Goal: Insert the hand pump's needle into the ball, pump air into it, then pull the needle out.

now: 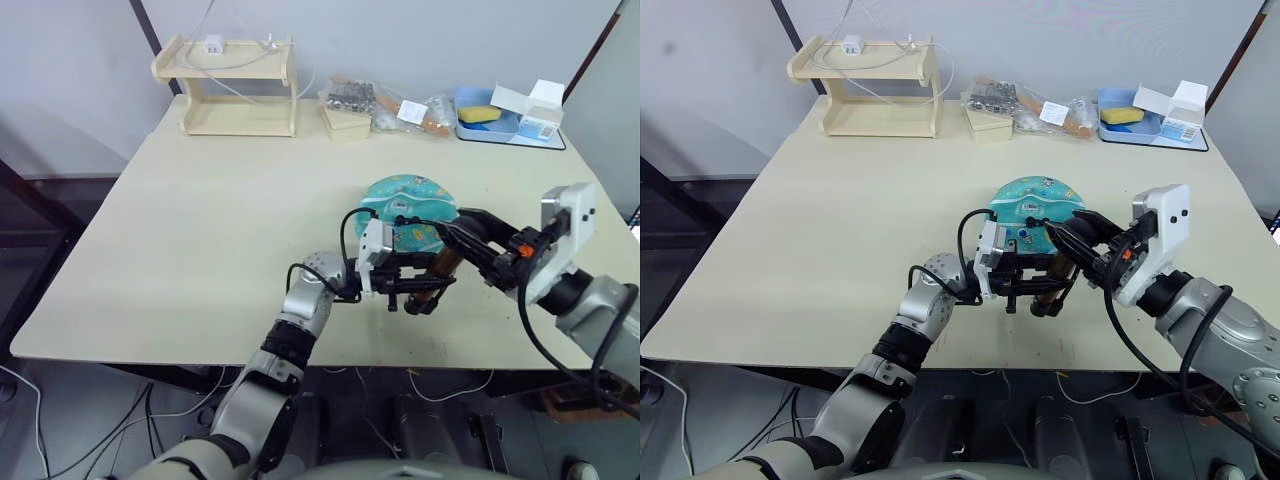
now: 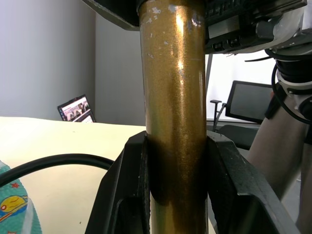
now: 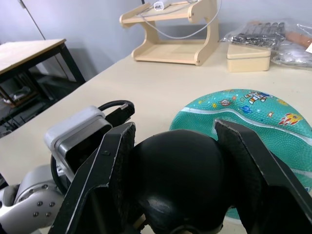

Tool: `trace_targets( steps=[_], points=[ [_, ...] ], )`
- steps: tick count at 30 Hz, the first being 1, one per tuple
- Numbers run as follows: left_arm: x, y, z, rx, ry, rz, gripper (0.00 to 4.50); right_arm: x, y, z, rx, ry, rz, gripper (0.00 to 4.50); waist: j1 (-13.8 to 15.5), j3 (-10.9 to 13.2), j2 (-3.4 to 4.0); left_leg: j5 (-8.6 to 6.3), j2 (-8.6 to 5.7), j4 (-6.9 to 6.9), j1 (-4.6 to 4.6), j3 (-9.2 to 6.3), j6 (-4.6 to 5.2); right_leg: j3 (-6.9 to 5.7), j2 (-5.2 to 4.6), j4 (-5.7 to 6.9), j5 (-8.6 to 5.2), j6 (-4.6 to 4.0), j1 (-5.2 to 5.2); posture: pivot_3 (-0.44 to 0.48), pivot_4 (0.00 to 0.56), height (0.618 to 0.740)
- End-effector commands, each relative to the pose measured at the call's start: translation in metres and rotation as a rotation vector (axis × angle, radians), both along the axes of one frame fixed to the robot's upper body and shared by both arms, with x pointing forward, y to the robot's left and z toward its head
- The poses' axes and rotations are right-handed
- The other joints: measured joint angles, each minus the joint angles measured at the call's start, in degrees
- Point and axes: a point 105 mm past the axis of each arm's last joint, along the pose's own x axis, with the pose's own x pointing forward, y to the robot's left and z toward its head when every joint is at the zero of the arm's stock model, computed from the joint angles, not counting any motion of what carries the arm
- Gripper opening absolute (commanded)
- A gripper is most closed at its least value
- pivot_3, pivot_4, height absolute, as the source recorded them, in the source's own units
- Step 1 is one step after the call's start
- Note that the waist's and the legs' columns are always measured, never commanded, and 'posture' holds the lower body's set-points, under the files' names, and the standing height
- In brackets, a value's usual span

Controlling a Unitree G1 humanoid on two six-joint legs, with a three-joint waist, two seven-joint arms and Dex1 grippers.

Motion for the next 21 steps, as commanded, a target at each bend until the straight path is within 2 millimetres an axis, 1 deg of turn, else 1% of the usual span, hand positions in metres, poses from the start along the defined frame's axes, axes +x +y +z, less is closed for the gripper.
trace_targets(
  steps=[1, 2, 3, 4, 6, 8, 12, 15, 21],
  points=[
    [-0.006, 0.006, 0.005, 0.055, -0.022, -0.064, 2.43, -0.002, 0.003, 0.014, -0.051, -0.066, 0.013, 2.08, -0.1, 0.0, 0.0, 0.0, 0.0, 0.0, 0.0, 0.0, 0.0, 0.0, 0.0, 0.0, 0.0, 0.0, 0.0, 0.0, 0.15, 0.74],
    [-0.006, 0.009, 0.003, 0.081, -0.03, -0.063, 2.87, -0.001, 0.003, 0.013, -0.07, -0.066, 0.009, 2.08, -0.1, 0.0, 0.0, 0.0, 0.01, 0.0, 0.0, 0.0, 0.0, 0.01, 0.0, 0.0, -0.01, -0.01, -0.01, 0.0, 0.15, 0.74],
    [-0.006, 0.014, -0.001, 0.131, -0.027, -0.057, 3.11, 0.0, 0.003, 0.013, -0.093, -0.065, 0.007, 2.08, -0.1, 0.0, 0.0, 0.0, 0.01, -0.01, 0.0, -0.01, 0.0, 0.02, 0.0, 0.0, -0.01, -0.01, -0.02, 0.0, 0.15, 0.74],
    [-0.005, 0.017, -0.006, 0.179, -0.022, -0.043, 3.84, 0.0, 0.003, 0.014, -0.108, -0.067, 0.01, 2.08, -0.1, 0.0, 0.0, 0.0, 0.02, -0.02, 0.0, -0.04, 0.0, 0.0, 0.01, 0.0, -0.01, -0.01, -0.01, 0.0, 0.15, 0.74],
    [-0.009, 0.023, -0.017, 0.268, -0.017, -0.025, 4.5, 0.001, 0.004, 0.018, -0.121, -0.074, 0.015, 2.08, -0.1, 0.0, 0.0, 0.0, 0.03, -0.04, 0.0, -0.07, 0.0, 0.02, 0.01, 0.0, -0.01, -0.01, -0.03, 0.0, 0.15, 0.74],
    [-0.012, 0.024, -0.022, 0.303, -0.011, -0.002, 4.5, 0.002, 0.005, 0.021, -0.128, -0.078, 0.02, 2.08, 0.0, 0.0, 0.02, -0.02, 0.04, -0.07, 0.02, -0.16, 0.04, 0.06, -0.01, -0.01, 0.0, 0.0, -0.03, 0.0, 0.15, 0.74],
    [-0.008, 0.017, -0.033, 0.348, -0.004, 0.068, 4.5, 0.003, 0.009, 0.025, -0.128, -0.083, 0.034, 2.08, 0.5, 0.0, 0.01, -0.04, 0.01, -0.04, -0.04, -0.23, 0.06, 0.02, -0.06, -0.06, 0.0, 0.0, -0.02, 0.0, 0.15, 0.74],
    [-0.001, 0.011, -0.042, 0.382, 0.005, 0.105, 4.5, 0.003, 0.011, 0.025, -0.129, -0.079, 0.042, 2.08, 0.5, 0.0, 0.01, -0.04, 0.01, -0.03, -0.03, -0.21, 0.07, 0.03, -0.07, -0.06, -0.01, -0.02, -0.02, 0.0, 0.15, 0.74],
    [0.002, -0.002, -0.044, 0.375, 0.011, 0.11, 4.5, 0.005, 0.013, 0.024, -0.124, -0.081, 0.051, 2.08, 0.1, 0.0, 0.01, -0.04, 0.02, -0.05, -0.03, -0.18, 0.07, 0.03, -0.06, -0.06, 0.0, -0.01, -0.03, 0.0, 0.15, 0.74]
  ],
)
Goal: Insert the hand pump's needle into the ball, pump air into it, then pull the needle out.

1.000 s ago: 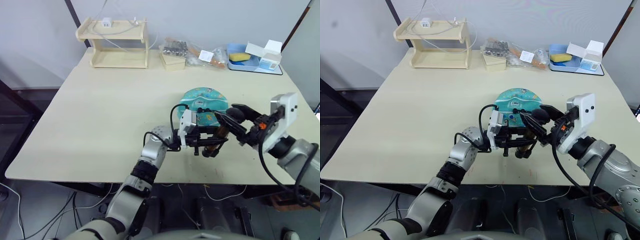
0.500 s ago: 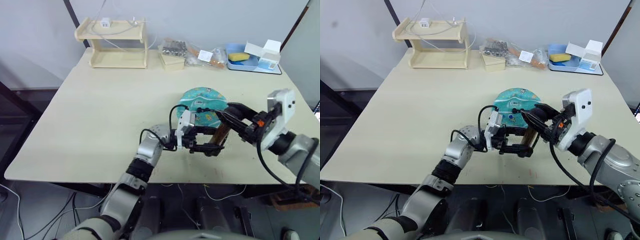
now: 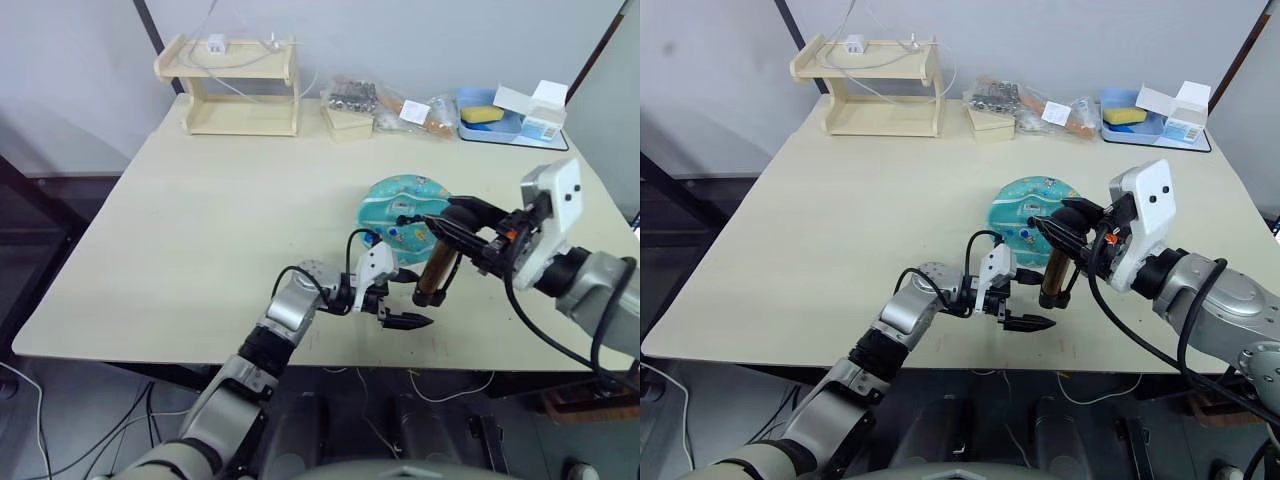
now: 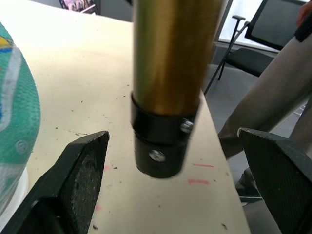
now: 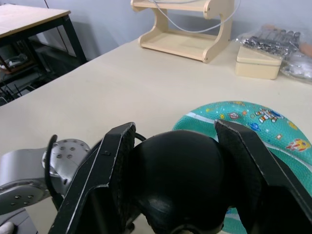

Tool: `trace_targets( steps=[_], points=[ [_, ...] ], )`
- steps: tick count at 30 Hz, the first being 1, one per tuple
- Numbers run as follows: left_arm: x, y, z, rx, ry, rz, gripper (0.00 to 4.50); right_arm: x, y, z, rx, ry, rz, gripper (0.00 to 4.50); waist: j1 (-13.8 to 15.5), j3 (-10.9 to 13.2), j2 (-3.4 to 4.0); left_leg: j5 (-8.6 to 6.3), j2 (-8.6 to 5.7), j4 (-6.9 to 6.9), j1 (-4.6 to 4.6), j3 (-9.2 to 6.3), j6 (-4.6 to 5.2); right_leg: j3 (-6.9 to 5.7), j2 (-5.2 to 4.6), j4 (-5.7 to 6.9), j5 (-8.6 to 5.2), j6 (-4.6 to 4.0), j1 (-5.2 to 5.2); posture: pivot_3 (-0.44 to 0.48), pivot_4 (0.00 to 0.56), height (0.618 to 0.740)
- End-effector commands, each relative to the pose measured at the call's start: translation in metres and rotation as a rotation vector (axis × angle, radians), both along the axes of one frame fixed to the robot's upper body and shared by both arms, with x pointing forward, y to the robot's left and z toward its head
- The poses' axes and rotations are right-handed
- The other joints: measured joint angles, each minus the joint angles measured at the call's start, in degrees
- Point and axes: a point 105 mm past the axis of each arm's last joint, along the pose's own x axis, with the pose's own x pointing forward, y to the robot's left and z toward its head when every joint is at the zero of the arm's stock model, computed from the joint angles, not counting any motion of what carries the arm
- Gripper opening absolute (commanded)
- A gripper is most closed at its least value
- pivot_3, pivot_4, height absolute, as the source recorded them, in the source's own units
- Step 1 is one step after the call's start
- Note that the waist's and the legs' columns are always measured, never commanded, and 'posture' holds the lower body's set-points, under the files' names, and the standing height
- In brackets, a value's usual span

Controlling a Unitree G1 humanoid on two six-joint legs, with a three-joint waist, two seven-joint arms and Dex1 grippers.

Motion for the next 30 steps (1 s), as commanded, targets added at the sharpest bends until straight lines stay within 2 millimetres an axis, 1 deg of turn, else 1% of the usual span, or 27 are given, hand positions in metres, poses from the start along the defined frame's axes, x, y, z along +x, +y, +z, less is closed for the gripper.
trace_targets(
  steps=[1, 3, 4, 6, 7, 30],
  points=[
    [-0.0005, -0.0102, 0.0078, -0.029, -0.034, -0.019, 4.5, -0.0025, 0.0036, 0.012, 0.009, -0.055, 0.017, 2.08, 0.0, 0.0, 0.0, 0.0, 0.0, 0.0, 0.0, -0.01, 0.0, 0.0, 0.0, 0.0, 0.0, 0.0, 0.0, 0.0, 0.15, 0.74],
    [-0.0011, -0.0107, 0.0069, -0.033, -0.025, -0.025, 4.5, -0.0029, 0.0043, 0.0126, 0.01, -0.057, 0.02, 2.08, 0.0, 0.0, 0.0, 0.0, 0.0, -0.01, 0.0, -0.01, 0.0, -0.01, 0.0, 0.0, 0.01, 0.01, -0.01, 0.0, 0.15, 0.74],
    [-0.0013, -0.011, 0.0073, -0.037, -0.018, -0.027, 4.11, -0.0033, 0.0043, 0.0131, 0.01, -0.059, 0.022, 2.08, 0.0, 0.0, 0.0, 0.0, 0.0, -0.01, 0.0, -0.01, 0.0, -0.01, 0.0, 0.0, 0.01, 0.01, -0.01, 0.0, 0.15, 0.74],
    [-0.0011, -0.011, 0.0085, -0.045, -0.013, -0.028, 3.67, -0.004, 0.0037, 0.0137, 0.009, -0.06, 0.023, 2.08, 0.0, 0.0, 0.0, 0.0, 0.0, -0.01, 0.0, -0.01, 0.0, 0.0, 0.0, 0.0, 0.0, 0.0, -0.01, 0.0, 0.15, 0.74],
    [-0.001, -0.0106, 0.0083, -0.043, -0.013, -0.028, 3.21, -0.0041, 0.0034, 0.0139, 0.009, -0.061, 0.023, 2.08, 0.0, 0.0, 0.0, 0.0, 0.0, 0.0, 0.0, -0.01, 0.0, 0.0, 0.0, 0.0, 0.0, 0.0, -0.01, 0.0, 0.15, 0.74],
    [0.0025, -0.0104, 0.0039, -0.029, -0.007, -0.014, 3.19, -0.0071, 0.0023, 0.0163, 0.006, -0.067, 0.027, 2.08, 0.0, 0.0, 0.0, 0.0, 0.01, -0.01, -0.01, -0.01, 0.01, 0.0, -0.01, 0.0, -0.02, -0.04, -0.02, 0.0, 0.15, 0.74]
  ],
)
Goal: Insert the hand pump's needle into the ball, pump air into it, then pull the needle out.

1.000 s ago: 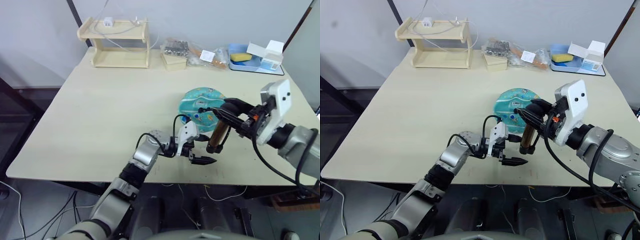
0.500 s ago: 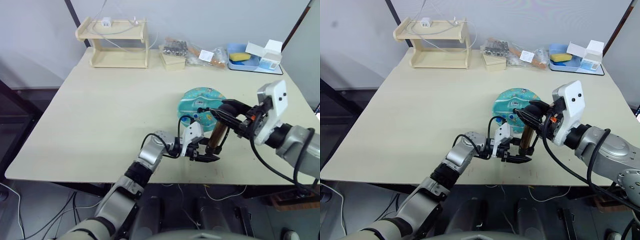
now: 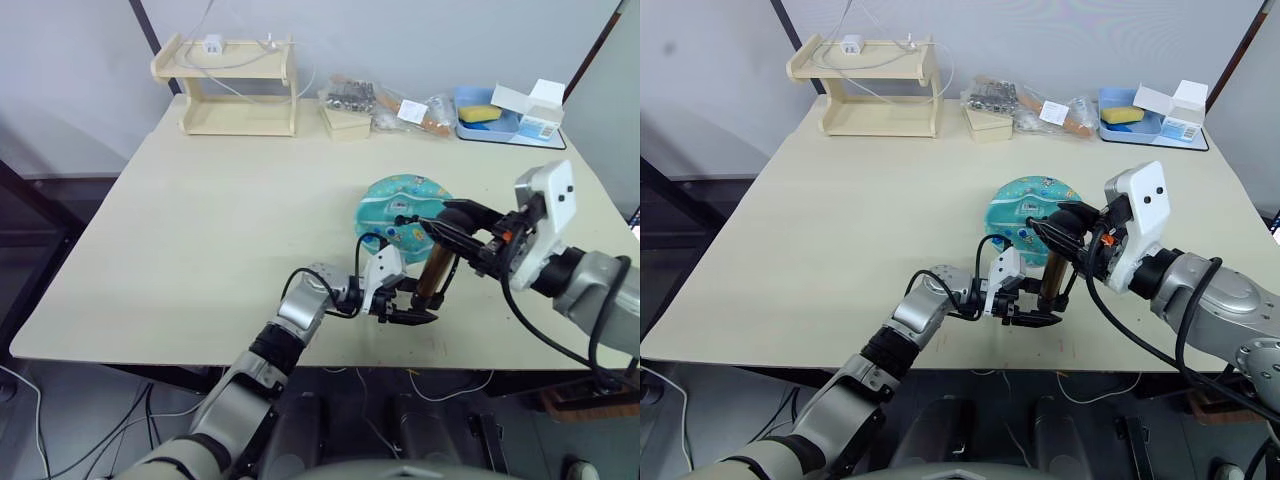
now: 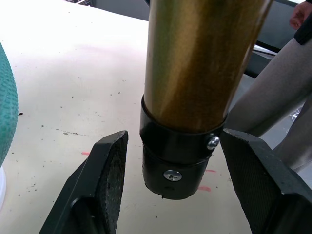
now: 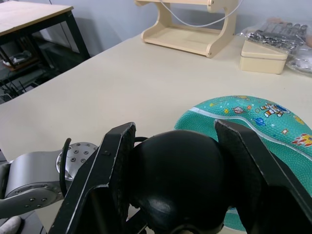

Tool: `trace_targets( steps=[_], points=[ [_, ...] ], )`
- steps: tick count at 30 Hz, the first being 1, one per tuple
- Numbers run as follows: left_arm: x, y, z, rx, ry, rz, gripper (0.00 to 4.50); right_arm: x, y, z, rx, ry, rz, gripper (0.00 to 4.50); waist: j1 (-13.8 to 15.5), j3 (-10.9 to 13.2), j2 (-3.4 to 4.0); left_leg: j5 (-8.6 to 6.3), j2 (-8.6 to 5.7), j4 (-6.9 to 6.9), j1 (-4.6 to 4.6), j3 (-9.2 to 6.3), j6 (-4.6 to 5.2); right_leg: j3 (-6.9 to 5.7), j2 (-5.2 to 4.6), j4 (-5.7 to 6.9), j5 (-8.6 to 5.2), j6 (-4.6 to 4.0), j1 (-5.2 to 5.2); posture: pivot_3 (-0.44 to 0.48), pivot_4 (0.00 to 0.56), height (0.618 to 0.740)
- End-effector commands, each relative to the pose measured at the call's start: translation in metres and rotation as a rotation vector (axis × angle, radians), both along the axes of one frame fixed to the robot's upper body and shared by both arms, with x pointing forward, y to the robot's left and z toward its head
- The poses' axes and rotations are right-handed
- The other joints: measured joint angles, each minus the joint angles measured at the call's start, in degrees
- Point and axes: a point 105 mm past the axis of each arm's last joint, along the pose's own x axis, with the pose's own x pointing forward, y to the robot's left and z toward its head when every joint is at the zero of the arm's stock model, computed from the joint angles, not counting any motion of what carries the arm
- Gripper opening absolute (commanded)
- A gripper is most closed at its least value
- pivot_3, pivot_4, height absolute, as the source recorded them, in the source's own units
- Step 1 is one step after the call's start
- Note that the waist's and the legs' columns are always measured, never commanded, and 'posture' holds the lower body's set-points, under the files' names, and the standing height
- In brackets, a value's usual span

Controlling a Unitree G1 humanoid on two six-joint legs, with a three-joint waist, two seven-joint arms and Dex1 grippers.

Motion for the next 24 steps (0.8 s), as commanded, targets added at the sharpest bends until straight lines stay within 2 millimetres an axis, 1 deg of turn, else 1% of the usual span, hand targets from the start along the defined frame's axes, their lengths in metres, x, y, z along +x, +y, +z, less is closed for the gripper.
trace_targets(
  steps=[1, 7, 10, 11, 12, 13, 19, 24],
  points=[
    [0.003, -0.005, 0.012, -0.029, -0.041, -0.01, 3.19, -0.005, 0.0, 0.016, 0.011, -0.074, 0.005, 2.08, 0.0, 0.0, 0.0, 0.0, 0.0, 0.0, 0.0, 0.0, 0.0, 0.0, 0.0, 0.0, 0.0, 0.0, 0.0, 0.0, 0.15, 0.74],
    [0.002, -0.005, 0.012, -0.028, -0.043, -0.016, 3.19, -0.006, 0.0, 0.016, 0.012, -0.073, 0.004, 2.08, 0.0, 0.0, 0.0, 0.0, 0.0, 0.0, -0.01, 0.0, 0.0, 0.0, 0.0, -0.01, 0.0, 0.0, -0.01, 0.0, 0.15, 0.74],
    [0.0, -0.005, 0.01, -0.02, -0.043, -0.025, 2.39, -0.006, 0.0, 0.016, 0.012, -0.074, 0.003, 2.08, 0.0, 0.0, 0.0, 0.0, 0.0, 0.0, -0.02, 0.0, 0.0, 0.0, 0.0, -0.01, 0.0, 0.0, -0.02, 0.0, 0.15, 0.74],
    [0.0, -0.005, 0.009, -0.017, -0.044, -0.029, 1.94, -0.006, 0.0, 0.016, 0.012, -0.074, 0.003, 2.08, 0.0, 0.0, 0.0, 0.0, 0.0, 0.0, -0.02, 0.0, 0.0, 0.0, 0.0, 0.0, 0.0, 0.0, -0.02, 0.0, 0.15, 0.74],
    [-0.001, -0.005, 0.009, -0.016, -0.043, -0.033, 1.6, -0.006, 0.0, 0.016, 0.012, -0.075, 0.003, 2.08, 0.0, 0.0, 0.0, 0.0, 0.0, 0.0, -0.02, 0.01, 0.0, 0.0, 0.0, -0.01, 0.0, 0.0, -0.02, 0.0, 0.15, 0.74],
    [-0.002, -0.005, 0.008, -0.015, -0.043, -0.035, 1.11, -0.006, 0.0, 0.016, 0.011, -0.075, 0.002, 2.08, 0.0, 0.0, 0.0, 0.0, 0.0, 0.0, -0.03, 0.01, 0.0, 0.0, 0.0, -0.01, 0.0, 0.0, -0.02, 0.0, 0.15, 0.74],
    [-0.003, -0.014, 0.001, 0.003, -0.071, -0.036, 1.09, -0.005, -0.009, 0.012, -0.011, -0.066, -0.036, 2.08, 0.1, 0.0, 0.0, 0.0, 0.0, 0.0, -0.06, -0.01, 0.0, -0.01, -0.01, -0.02, 0.0, 0.0, -0.04, 0.0, 0.15, 0.74],
    [0.001, -0.035, -0.006, 0.009, -0.126, 0.007, 1.09, -0.003, -0.025, -0.002, -0.064, -0.039, -0.102, 2.08, 0.5, 0.0, 0.0, -0.01, -0.02, 0.01, -0.12, -0.01, 0.02, -0.01, -0.01, -0.05, 0.01, 0.02, -0.06, 0.0, 0.15, 0.74]
  ],
)
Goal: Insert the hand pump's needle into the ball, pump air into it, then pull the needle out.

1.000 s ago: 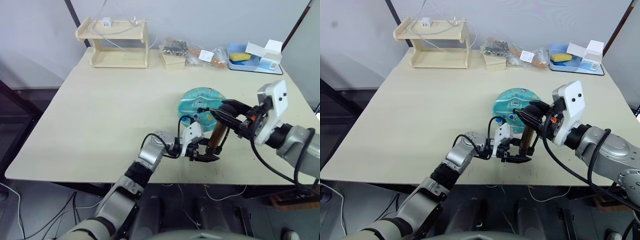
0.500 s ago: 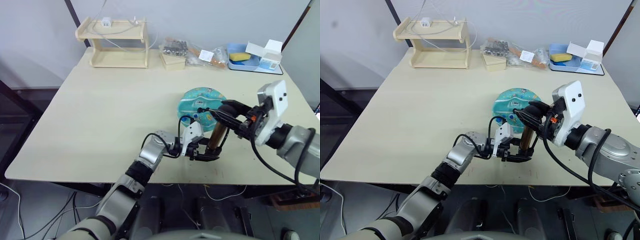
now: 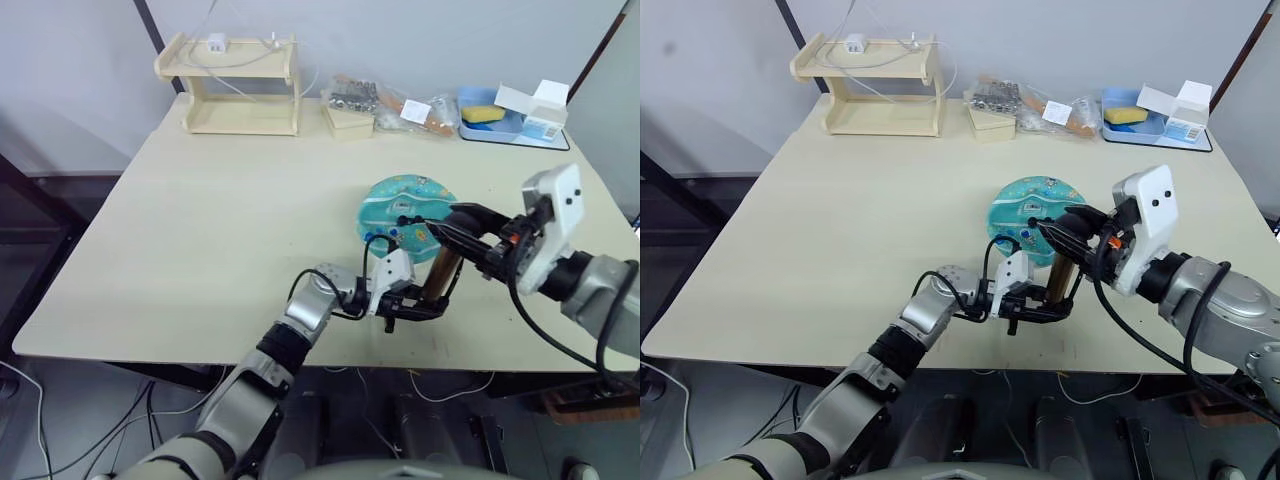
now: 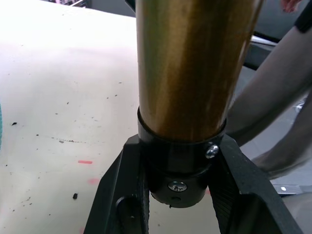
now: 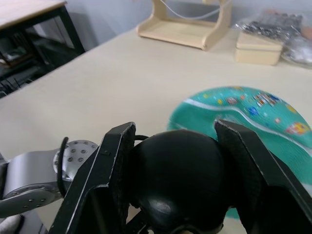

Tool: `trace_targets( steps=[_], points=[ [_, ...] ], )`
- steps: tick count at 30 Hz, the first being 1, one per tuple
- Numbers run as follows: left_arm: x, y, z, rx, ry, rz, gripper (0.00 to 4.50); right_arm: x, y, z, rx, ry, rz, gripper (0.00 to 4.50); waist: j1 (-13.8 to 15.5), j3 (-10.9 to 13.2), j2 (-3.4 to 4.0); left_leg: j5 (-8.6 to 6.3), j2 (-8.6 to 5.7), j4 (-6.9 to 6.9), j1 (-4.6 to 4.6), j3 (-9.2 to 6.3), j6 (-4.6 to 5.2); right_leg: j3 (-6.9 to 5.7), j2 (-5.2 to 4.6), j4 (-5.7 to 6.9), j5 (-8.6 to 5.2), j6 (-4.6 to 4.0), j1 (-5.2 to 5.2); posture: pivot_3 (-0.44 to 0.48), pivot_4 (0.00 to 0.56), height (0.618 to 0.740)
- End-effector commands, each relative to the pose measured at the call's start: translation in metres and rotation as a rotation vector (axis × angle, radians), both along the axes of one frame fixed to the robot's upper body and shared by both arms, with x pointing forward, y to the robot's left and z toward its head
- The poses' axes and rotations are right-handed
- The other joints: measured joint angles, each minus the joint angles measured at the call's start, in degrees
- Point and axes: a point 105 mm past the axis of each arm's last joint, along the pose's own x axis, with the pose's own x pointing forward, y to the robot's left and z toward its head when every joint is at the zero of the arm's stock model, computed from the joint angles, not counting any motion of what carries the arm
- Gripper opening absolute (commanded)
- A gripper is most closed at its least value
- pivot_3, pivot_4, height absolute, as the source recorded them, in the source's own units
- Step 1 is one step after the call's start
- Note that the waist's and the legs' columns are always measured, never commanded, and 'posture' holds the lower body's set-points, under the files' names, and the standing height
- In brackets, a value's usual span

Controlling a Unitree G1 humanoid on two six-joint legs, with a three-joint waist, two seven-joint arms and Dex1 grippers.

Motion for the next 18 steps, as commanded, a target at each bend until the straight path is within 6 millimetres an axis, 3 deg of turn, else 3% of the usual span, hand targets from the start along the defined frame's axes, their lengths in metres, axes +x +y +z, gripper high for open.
trace_targets(
  steps=[1, 4, 10, 18],
  points=[
    [0.005, -0.023, 0.002, -0.015, -0.077, 0.036, 1.09, 0.0, -0.014, 0.004, -0.05, -0.061, -0.066, 2.08, 0.3, 0.0, 0.0, 0.0, -0.01, 0.0, 0.0, -0.01, 0.0, -0.01, 0.0, 0.0, 0.01, 0.02, 0.0, 0.0, 0.15, 0.74],
    [0.006, -0.045, -0.001, -0.01, -0.118, 0.067, 1.09, 0.005, -0.032, -0.008, -0.107, -0.041, -0.155, 2.08, 0.7, 0.0, 0.0, -0.01, -0.03, 0.02, -0.04, 0.07, 0.01, -0.02, 0.01, -0.01, 0.04, 0.09, -0.01, 0.0, 0.15, 0.74],
    [0.013, -0.07, -0.001, 0.005, -0.168, 0.135, 1.09, 0.008, -0.054, -0.017, -0.16, -0.028, -0.275, 2.08, 0.7, 0.0, -0.01, -0.01, -0.01, 0.02, -0.14, 0.22, 0.01, -0.06, 0.06, -0.01, 0.11, 0.22, -0.12, 0.0, 0.15, 0.74],
    [0.004, -0.078, -0.02, 0.056, -0.155, 0.118, 1.09, 0.011, -0.067, -0.035, -0.171, 0.008, -0.357, 2.08, 0.9, 0.0, -0.01, -0.01, -0.05, 0.03, -0.28, 0.2, 0.02, -0.1, 0.03, -0.04, 0.12, 0.23, -0.17, 0.0, 0.15, 0.74]
  ],
)
